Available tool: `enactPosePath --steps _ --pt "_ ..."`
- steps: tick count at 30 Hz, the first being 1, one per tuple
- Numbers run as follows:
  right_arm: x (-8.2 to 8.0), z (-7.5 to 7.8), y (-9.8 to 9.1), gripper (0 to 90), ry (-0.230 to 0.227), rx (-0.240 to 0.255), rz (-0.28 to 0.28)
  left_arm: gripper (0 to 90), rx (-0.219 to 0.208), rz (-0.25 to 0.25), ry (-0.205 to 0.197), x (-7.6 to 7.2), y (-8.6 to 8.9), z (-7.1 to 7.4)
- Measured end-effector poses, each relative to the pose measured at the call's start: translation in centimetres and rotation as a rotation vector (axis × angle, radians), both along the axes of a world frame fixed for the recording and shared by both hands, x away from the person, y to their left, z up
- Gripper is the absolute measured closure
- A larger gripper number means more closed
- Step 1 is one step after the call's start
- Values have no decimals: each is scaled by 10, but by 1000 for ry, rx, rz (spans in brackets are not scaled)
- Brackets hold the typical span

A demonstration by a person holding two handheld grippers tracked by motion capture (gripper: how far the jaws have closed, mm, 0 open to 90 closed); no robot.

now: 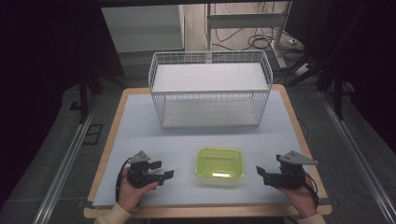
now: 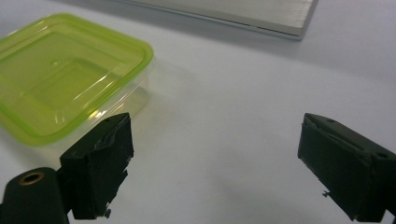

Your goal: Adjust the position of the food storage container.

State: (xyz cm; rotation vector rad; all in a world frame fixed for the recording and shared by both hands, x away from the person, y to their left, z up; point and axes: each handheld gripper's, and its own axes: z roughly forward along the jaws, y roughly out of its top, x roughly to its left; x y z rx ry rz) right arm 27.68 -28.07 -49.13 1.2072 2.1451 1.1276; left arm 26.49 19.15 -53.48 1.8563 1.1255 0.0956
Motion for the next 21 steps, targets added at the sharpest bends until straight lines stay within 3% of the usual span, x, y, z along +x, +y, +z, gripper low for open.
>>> enactPosePath --steps 21 --pt "0 5 -7 161 28 33 -28 234 30 25 -39 -2 6 3"
